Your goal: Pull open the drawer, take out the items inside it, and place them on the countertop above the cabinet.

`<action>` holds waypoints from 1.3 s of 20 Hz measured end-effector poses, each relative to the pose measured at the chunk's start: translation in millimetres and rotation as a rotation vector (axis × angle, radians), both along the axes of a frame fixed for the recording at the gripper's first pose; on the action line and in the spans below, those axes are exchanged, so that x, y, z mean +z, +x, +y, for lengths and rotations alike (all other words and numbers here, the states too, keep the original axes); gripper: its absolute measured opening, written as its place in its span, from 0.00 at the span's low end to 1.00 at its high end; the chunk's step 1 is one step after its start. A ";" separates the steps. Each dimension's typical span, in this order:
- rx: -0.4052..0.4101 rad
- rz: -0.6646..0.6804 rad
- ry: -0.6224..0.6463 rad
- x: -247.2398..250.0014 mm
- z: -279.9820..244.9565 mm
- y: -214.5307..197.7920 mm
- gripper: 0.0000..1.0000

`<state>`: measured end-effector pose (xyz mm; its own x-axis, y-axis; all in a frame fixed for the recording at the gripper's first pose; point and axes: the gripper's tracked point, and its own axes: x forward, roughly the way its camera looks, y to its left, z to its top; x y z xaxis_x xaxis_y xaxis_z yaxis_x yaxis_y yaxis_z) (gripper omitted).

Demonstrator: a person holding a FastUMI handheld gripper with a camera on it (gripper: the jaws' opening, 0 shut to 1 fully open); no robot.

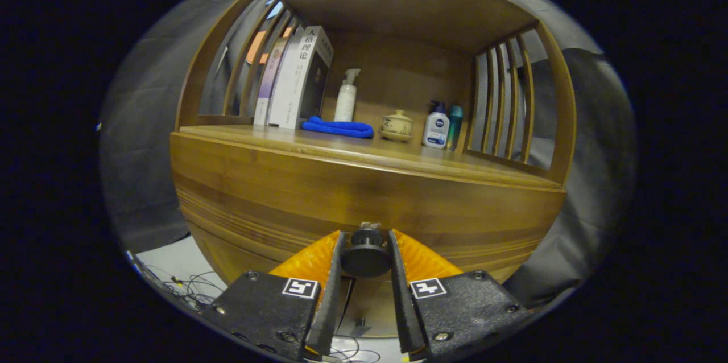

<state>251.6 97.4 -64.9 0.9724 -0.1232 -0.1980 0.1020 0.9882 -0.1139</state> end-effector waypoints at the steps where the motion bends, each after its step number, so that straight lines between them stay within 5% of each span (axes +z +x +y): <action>1: 0.004 0.004 0.018 0.0 1.2 1.1 0.46; 12: 0.020 0.011 0.038 -0.4 1.0 -7.1 0.34; 26: 0.039 -0.009 0.074 -5.0 8.1 -104.3 0.33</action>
<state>147.4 105.6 -69.9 0.9779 -0.0710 -0.1966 0.0643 0.9971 -0.0400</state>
